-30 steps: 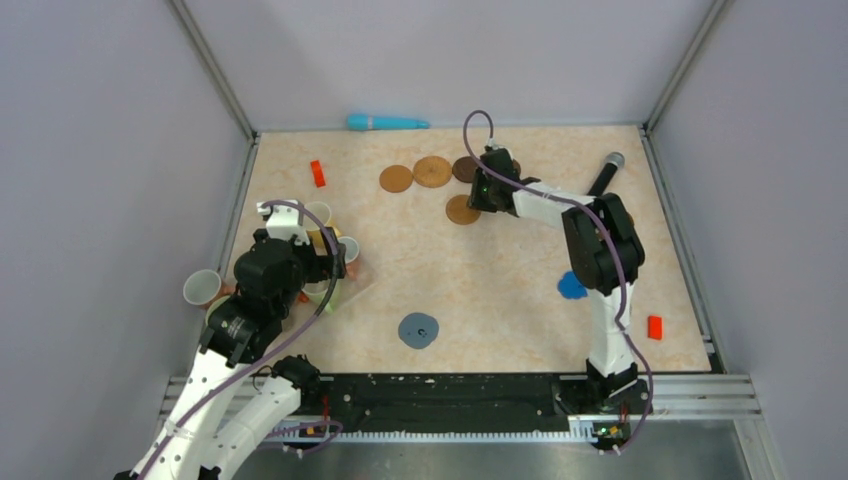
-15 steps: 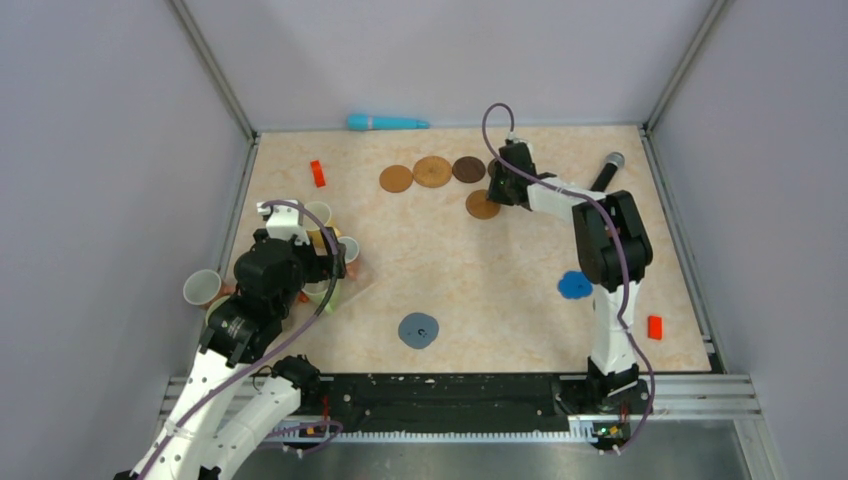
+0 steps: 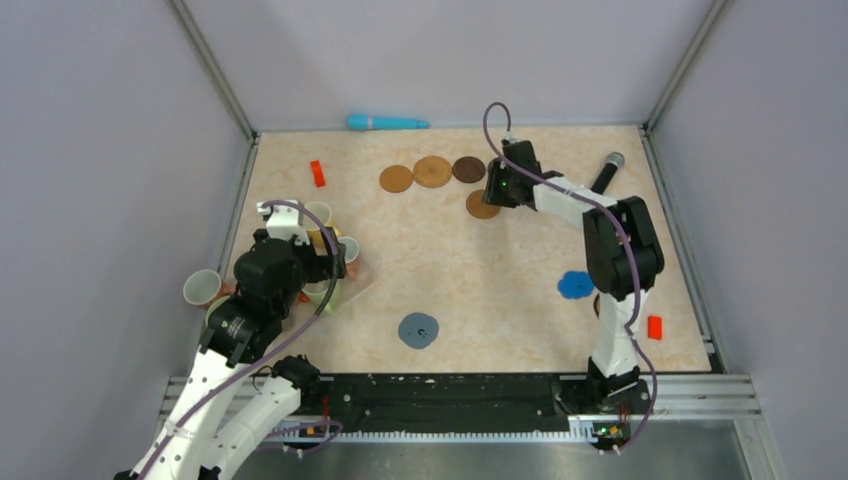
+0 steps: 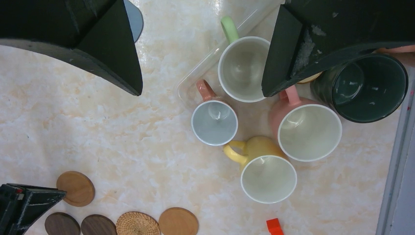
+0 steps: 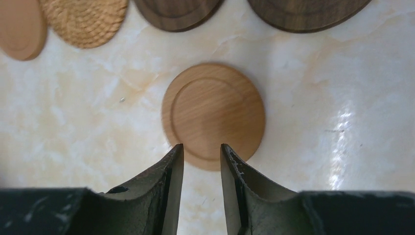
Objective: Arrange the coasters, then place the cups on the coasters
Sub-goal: Move the coaster to the center of the board.
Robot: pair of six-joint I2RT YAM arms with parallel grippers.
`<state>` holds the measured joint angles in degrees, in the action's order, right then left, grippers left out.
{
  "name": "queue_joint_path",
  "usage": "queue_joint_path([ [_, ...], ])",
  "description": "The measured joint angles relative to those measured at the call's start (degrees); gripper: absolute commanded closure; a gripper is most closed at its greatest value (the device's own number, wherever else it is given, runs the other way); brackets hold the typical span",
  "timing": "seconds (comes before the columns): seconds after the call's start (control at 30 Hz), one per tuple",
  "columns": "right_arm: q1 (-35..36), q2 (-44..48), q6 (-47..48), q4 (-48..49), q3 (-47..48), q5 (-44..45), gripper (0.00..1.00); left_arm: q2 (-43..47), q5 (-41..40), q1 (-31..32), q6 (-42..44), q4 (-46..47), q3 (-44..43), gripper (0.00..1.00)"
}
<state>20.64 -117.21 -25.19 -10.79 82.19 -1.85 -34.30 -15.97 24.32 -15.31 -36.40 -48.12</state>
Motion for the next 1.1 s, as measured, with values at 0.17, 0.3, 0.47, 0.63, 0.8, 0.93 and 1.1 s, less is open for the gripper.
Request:
queue_joint_path([
  [0.17, 3.3, 9.6, -0.4, 1.4, -8.4, -4.9, 0.66, 0.0, 0.0, 0.0, 0.0, 0.0, 0.0, 0.03],
  [0.3, 10.0, 16.3, -1.4, 4.0, -16.3, -8.6, 0.6, 0.0, 0.0, 0.0, 0.0, 0.0, 0.0, 0.03],
  [0.47, 19.3, 19.8, -2.0, 5.8, -24.7, -12.2, 0.5, 0.0, 0.0, 0.0, 0.0, 0.0, 0.0, 0.03],
  [0.63, 28.5, 22.5, 0.5, 7.6, -32.0, -12.0, 0.32, 0.0, 0.0, 0.0, 0.0, 0.0, 0.0, 0.03],
  [0.8, 37.4, 25.3, 6.7, 9.6, -35.5, -5.5, 0.09, 0.7, -0.1, 0.0, 0.0, 0.0, 0.0, 0.03],
  [0.93, 40.6, 26.6, 10.4, 12.7, -37.3, -0.5, 0.07, 1.1, -0.5, 0.0, 0.0, 0.0, 0.0, 0.04],
  [1.1, 44.5, 27.2, 13.5, 14.6, -38.7, 6.8, 0.01, 1.3, -1.4, 0.0, 0.0, 0.0, 0.0, 0.04],
])
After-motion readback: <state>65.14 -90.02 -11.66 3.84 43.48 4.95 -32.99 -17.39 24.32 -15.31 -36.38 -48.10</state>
